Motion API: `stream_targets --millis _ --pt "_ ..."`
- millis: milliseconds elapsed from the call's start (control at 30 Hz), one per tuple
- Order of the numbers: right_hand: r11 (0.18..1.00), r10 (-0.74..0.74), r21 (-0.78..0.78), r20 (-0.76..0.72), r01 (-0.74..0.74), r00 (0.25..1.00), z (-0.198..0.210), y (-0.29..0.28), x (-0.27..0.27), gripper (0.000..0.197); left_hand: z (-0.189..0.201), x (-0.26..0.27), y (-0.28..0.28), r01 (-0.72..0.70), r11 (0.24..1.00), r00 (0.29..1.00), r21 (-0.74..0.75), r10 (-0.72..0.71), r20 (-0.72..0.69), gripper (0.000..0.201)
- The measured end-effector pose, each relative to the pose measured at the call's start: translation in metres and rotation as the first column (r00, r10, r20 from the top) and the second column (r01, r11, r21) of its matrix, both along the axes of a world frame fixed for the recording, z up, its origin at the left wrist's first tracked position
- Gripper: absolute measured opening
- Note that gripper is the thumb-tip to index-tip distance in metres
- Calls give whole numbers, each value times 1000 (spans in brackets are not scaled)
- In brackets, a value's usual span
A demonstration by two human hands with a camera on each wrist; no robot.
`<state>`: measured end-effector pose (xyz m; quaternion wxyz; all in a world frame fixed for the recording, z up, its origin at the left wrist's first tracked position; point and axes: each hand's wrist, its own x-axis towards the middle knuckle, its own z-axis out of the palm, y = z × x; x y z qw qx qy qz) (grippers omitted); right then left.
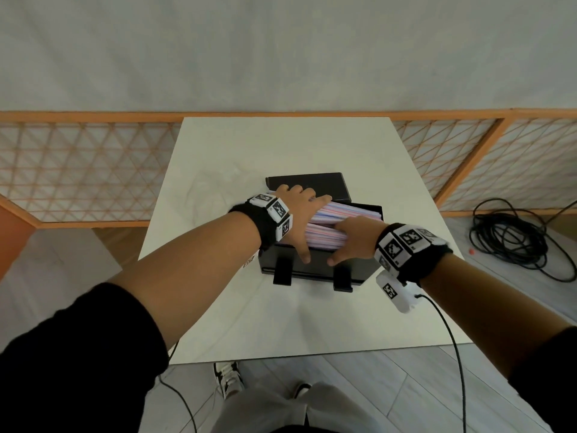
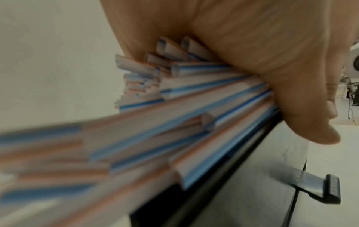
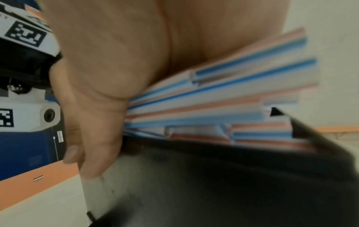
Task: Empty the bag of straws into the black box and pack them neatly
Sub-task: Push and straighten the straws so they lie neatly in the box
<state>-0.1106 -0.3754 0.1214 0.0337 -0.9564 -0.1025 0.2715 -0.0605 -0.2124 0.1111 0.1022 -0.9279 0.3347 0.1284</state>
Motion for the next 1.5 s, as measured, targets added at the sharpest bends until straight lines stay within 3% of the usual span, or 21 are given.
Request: stream_targets --millis 167,333,500,733,800,933,1000,1133,1300,1500 --pt "999 20 26 3 -20 1000 7 -5 6 67 0 1 1 -18 998 1000 -68 17 -11 136" --pt "995 18 96 -13 -16 1000 18 -18 11 33 -3 3 3 -55 990 996 -129 47 -70 136" --pt "988 -6 156 100 -10 995 18 -24 6 44 -1 6 3 -100 975 986 -199 70 -154 130" --pt "956 -20 291 167 -30 986 17 -35 0 35 -11 9 6 -82 962 988 -262 44 -147 121" --pt "928 -93 373 189 16 978 24 -40 -3 33 -14 9 6 -81 959 989 -273 43 -143 120" --pt "793 -263 605 230 74 937 31 -52 -11 23 -19 8 10 -56 956 992 -289 19 -127 116" --pt "763 -309 642 257 77 916 28 -56 -12 21 -21 6 10 -46 958 995 -284 19 -96 108" --pt "782 -351 623 398 31 847 13 -58 -11 32 -23 -2 4 -29 972 999 -231 32 8 96" --pt "939 -193 343 489 16 850 -7 -44 -13 62 -23 -9 -5 12 976 998 -220 2 66 87" --pt "917 -201 400 453 4 869 -24 -37 -11 67 -15 -10 7 -16 939 991 -344 62 123 92"
